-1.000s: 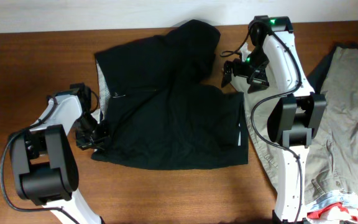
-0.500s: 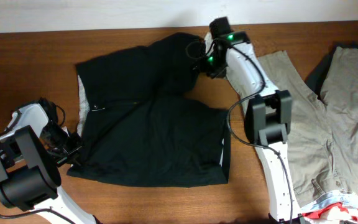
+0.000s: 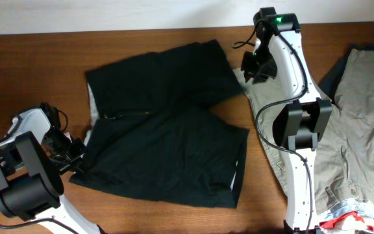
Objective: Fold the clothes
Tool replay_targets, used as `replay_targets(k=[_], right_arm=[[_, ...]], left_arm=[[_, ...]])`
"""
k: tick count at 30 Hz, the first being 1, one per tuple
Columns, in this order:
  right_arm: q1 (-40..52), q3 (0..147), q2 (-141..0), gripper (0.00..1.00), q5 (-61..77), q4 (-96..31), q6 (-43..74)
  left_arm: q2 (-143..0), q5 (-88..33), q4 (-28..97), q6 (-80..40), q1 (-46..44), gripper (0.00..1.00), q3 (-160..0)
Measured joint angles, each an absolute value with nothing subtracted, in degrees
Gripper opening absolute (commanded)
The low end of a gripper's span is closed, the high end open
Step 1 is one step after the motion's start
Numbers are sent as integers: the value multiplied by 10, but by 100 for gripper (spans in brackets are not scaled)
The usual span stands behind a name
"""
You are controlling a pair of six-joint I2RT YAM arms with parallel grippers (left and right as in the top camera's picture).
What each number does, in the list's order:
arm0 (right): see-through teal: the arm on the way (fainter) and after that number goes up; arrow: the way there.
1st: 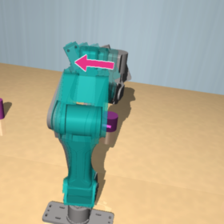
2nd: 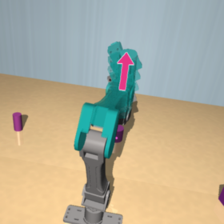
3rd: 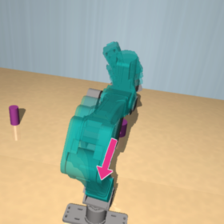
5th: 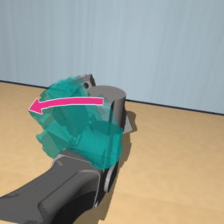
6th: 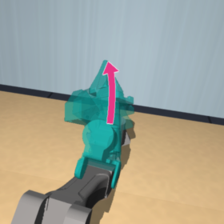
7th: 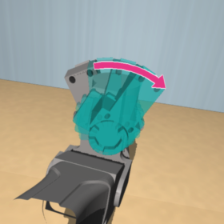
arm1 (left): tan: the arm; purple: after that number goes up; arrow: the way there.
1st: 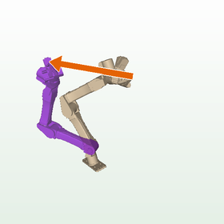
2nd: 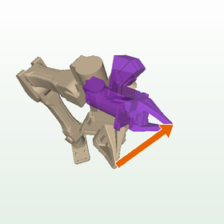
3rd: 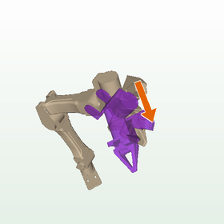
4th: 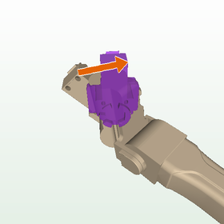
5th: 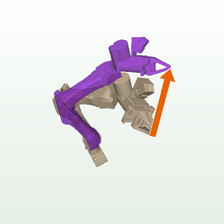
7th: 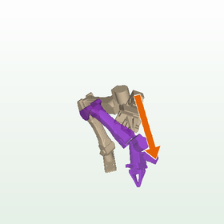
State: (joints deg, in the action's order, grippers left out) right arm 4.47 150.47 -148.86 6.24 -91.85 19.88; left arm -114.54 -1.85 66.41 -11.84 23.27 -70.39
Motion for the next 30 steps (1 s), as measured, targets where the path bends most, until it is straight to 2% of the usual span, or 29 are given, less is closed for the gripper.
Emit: replay_targets(k=[1, 2, 3, 4, 6, 9, 16, 19, 22, 25, 26, 27, 29, 30], right_arm=[[43, 1501, -1489, 65, 46, -928, 195], [41, 1499, -1489, 80, 32, -939, 189], [41, 1499, -1487, 94, 26, -944, 186], [39, 1499, -1484, 98, 24, -947, 184], [32, 1500, -1461, 98, 41, -962, 174], [10, 1501, -1399, 99, 90, -969, 161], [-22, 1459, -1235, 99, 102, -966, 160], [-22, 1312, -1136, 99, 96, -970, 156], [-19, 1095, -1052, 99, 86, -961, 151], [35, 876, -971, 99, 91, -861, 146], [61, 806, -960, 100, 95, -764, 145], [73, 763, -961, 97, 98, -716, 146], [91, 641, -975, 83, 100, -542, 157], [90, 599, -978, 80, 100, -480, 164]], left_arm=[[-1145, -20, 664, -118, 233, 0, -704], [-1145, -23, 664, -118, 234, 1, -704], [-1146, -27, 664, -116, 234, 8, -706], [-1146, -33, 664, -114, 236, 16, -708], [-1147, -47, 651, -99, 236, 30, -724], [-1125, -64, 642, -84, 236, 46, -758], [-946, -117, 628, -36, 236, 47, -789], [-905, -123, 628, -26, 235, 47, -790], [-898, -123, 627, -26, 216, 47, -790], [-898, -116, 626, -25, 166, 47, -790], [-898, -109, 627, -26, 156, 47, -790], [-898, -99, 626, -25, 145, 48, -790], [-898, -87, 620, -25, 121, 48, -790], [-898, -83, 615, -25, 111, 48, -787]])
